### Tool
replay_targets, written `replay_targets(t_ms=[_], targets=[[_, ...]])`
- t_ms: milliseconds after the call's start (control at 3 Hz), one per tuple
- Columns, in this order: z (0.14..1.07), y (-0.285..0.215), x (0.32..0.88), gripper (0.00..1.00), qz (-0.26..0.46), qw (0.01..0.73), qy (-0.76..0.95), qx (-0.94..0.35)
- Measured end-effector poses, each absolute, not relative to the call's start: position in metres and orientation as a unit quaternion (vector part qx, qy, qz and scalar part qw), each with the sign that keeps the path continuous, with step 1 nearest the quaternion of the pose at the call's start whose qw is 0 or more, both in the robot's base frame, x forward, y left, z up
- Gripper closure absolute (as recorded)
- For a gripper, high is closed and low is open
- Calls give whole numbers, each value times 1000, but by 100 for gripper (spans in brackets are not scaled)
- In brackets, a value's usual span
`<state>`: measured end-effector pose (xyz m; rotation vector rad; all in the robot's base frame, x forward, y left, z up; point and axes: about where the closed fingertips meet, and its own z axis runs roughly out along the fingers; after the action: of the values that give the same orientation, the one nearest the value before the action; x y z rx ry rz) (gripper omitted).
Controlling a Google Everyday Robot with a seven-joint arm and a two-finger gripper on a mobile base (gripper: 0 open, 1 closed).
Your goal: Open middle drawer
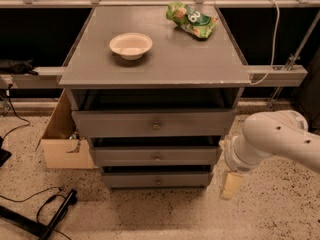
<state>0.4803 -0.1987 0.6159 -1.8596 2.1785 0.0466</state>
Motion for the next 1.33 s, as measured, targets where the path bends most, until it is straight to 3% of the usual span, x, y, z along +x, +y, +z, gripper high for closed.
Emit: replay_targets(t_ms=[1333], targets=[[441,-132,575,0,-8,101,713,-694]])
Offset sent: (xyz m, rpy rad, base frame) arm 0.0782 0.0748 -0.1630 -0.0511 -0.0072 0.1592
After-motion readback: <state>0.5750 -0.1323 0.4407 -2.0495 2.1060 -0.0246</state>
